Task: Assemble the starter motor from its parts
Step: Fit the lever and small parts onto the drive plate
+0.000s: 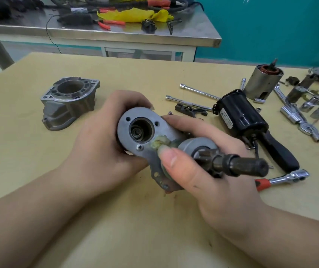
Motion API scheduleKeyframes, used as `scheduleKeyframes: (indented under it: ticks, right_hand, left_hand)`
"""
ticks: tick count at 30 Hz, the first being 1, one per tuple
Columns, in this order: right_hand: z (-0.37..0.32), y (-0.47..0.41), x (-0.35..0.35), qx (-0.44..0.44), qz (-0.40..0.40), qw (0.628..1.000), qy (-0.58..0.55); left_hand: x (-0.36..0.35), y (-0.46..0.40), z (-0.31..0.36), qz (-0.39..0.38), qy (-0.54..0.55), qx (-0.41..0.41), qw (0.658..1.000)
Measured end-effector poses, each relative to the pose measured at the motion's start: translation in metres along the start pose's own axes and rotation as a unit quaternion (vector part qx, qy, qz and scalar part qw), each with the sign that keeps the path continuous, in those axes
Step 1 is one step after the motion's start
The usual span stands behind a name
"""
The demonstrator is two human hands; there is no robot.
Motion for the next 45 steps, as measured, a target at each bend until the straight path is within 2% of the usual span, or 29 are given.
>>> scheduleKeyframes:
  ticks: [5,8,13,17,24,28,32,35,37,39,41,45]
  right_hand:
    - [0.0,-0.001,-0.003,-0.05,0.008,0.999,0.008]
    - [-0.003,-0.005,-0.004,-0.105,0.008,0.994,-0.022]
    - [-0.004,-0.016,0.004,-0.164,-0.04,0.979,-0.118]
    - [-0.004,-0.019,0.007,-0.17,-0.088,0.971,-0.141]
    - [0.003,-0.025,0.009,-0.168,-0.115,0.968,-0.149]
    - [0.0,-0.024,0.009,-0.172,-0.117,0.967,-0.15]
    - [-0.005,-0.021,0.007,-0.182,-0.085,0.973,-0.113]
    - [-0.005,-0.019,0.005,-0.18,-0.071,0.974,-0.115]
    - [-0.004,-0.018,0.002,-0.188,-0.06,0.974,-0.112]
    - [-0.002,-0.016,0.001,-0.201,-0.054,0.972,-0.11]
    - [-0.002,-0.012,-0.002,-0.213,-0.044,0.969,-0.114]
    - [-0.001,-0.001,-0.009,-0.208,-0.07,0.975,-0.037]
  left_hand:
    - [0.001,-0.003,0.003,0.016,0.001,0.021,1.0]
    - [0.003,-0.003,0.002,0.002,-0.007,0.03,1.0]
    - [0.004,-0.004,0.002,-0.019,-0.017,0.058,0.998]
    - [0.002,-0.004,0.002,-0.025,-0.014,0.068,0.997]
    - [0.003,-0.007,-0.002,-0.048,0.008,0.102,0.994]
    - [0.001,-0.005,-0.005,-0.055,0.015,0.121,0.991]
    - [-0.003,-0.001,-0.012,-0.056,0.025,0.115,0.991]
    - [0.005,-0.003,-0.025,-0.131,0.13,0.115,0.976]
    - [0.009,-0.004,-0.035,-0.202,0.262,0.145,0.932]
    - [0.008,-0.005,-0.041,-0.183,0.316,0.187,0.912]
    - [0.002,-0.004,-0.044,-0.153,0.301,0.213,0.917]
    - [-0.003,-0.003,-0.037,-0.091,0.254,0.195,0.943]
Point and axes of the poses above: each hand's wrist, its own y-axis away from the middle knuckle, its own x-axis out of the back of the hand, z = x × y, the point moved 1 cm from there along -y, towards the middle knuckle, and after that the axes turned 2 degrees about -x, right-handed, at the moved point
